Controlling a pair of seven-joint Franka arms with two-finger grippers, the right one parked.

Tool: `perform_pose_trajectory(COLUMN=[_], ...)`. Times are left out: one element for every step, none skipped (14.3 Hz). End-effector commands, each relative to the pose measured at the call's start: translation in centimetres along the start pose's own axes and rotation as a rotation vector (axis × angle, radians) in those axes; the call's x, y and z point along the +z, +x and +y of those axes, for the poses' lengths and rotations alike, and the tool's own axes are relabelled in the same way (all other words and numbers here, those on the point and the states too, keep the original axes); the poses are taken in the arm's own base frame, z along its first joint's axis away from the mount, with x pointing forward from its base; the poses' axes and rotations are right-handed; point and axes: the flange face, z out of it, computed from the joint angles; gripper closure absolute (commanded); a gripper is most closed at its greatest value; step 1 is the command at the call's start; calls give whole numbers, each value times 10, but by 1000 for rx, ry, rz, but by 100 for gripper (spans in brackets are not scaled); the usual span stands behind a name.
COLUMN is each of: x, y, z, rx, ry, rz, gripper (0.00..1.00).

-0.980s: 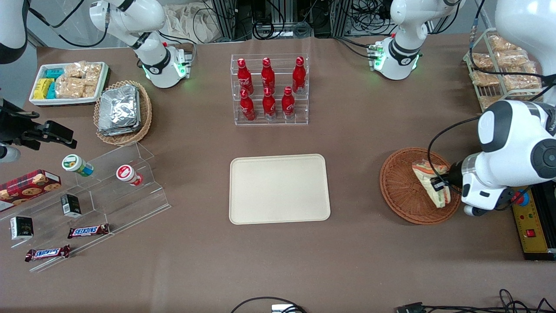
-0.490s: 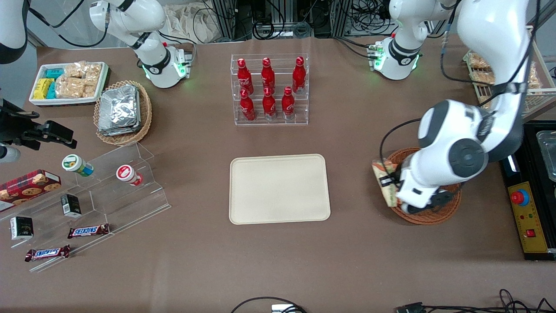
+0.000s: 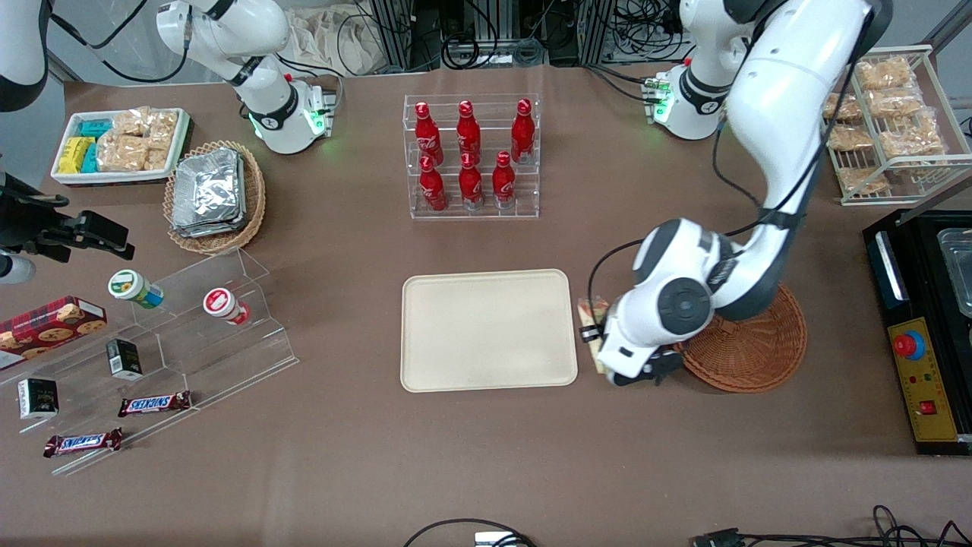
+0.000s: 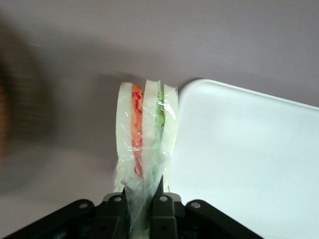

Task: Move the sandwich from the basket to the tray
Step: 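Lift the sandwich out of the basket and carry it toward the beige tray, then lower the sandwich onto the tray and open the left gripper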

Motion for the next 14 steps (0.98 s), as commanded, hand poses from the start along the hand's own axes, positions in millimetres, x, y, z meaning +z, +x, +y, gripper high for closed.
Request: perform_pose_trajectory(x=[23,34,39,42,46,52,54,56,57,58,60,60,60,59], y=[-18,-25,-29,-30,-31,-33,-34,-33,-33,-33,-33,-33,-33,-32], z=[43,51,52,52,50,48,47,47,47,47,47,47,47,46], rx=[45,61,74,92,125,153,162,162,158,154,156,156,153,151], ry=[-10,-3,6,13,31,39,42,42,41,41,43,43,42,41], rz=[15,5,-2,-2,-4,-11,-15,-17,-18,-19,-20,-20,-21,-21], gripper=[100,100,100,100,100,100,100,95,84,59,3,0,0,0])
